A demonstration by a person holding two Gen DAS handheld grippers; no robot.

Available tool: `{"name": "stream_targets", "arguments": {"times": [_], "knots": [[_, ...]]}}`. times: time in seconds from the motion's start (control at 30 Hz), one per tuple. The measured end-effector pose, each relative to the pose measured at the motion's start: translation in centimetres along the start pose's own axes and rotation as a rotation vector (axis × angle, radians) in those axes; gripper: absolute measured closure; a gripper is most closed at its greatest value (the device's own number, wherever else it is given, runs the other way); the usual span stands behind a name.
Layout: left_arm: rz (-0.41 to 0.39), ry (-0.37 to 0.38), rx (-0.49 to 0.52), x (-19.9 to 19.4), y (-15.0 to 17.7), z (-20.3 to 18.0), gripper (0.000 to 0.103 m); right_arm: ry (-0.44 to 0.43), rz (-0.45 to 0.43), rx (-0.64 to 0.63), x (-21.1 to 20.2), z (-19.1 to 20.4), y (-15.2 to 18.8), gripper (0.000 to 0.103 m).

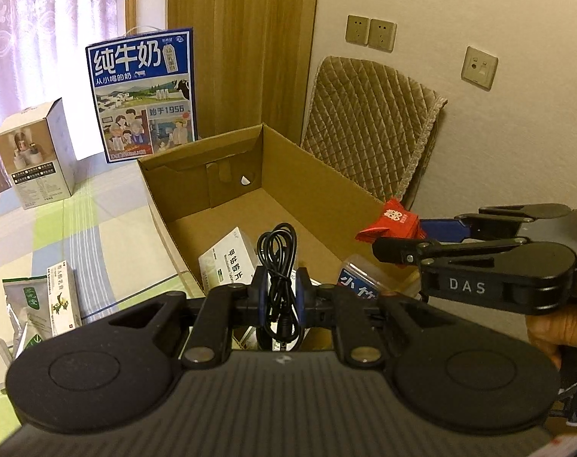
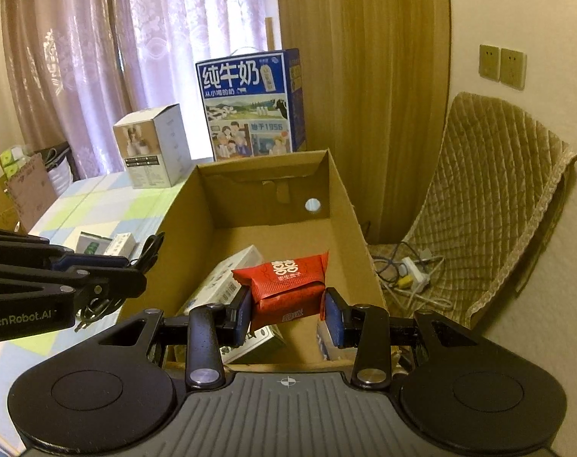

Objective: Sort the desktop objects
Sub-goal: 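Open the right tool to drop the red packet while the left tool releases the cable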

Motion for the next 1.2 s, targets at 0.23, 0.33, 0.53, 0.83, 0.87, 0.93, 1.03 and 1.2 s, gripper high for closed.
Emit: {"name": "stream_targets", "arguments": {"times": [0.23,0.33,0.53,0.83,0.87,0.93,1.03,1.2], "knots": [[0.006,0.015,-0.029,1.2,-0.2,0.4,0.092,0.0,0.003,0.0,0.3,-0.1,0.0,0.066],[0.011,0.016,-0.032,1.7,-0.5,0.5,0.091,0.004,0.008,-0.001,0.6,-0.2,0.0,0.066],[-0.01,0.011,-0.05,1.3,-0.7,1.0,0.087,0.004,0.014,0.0,0.9,-0.3,0.2,0.066],[-0.024,-0.031,-0.123,-0.9,0.9,2.9,0.083,-0.01,0.021,-0.009,1.3,0.6,0.4,0.066],[-0.024,-0.036,-0.132,-1.1,1.1,3.1,0.082,-0.011,0.022,-0.011,1.3,0.7,0.4,0.066],[-0.024,-0.042,-0.144,-1.4,1.4,3.4,0.082,-0.013,0.022,-0.014,1.4,1.0,0.4,0.066],[-0.026,-0.046,-0.151,-1.8,1.7,3.6,0.081,-0.015,0.022,-0.014,1.4,1.3,0.3,0.066],[-0.037,-0.054,-0.154,-2.3,1.8,3.8,0.073,-0.022,0.017,-0.002,1.6,1.5,0.0,0.054]]}}
Point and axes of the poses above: each gripper's, at about its wrist camera, not at the fingertips, and x roughly the way its jaws point, z to its left, y to its underside, the point moved 7 cm from there along x, roughly the way its jaws point, and after that the axes turned 6 degrees about y, right-handed, at the moved point
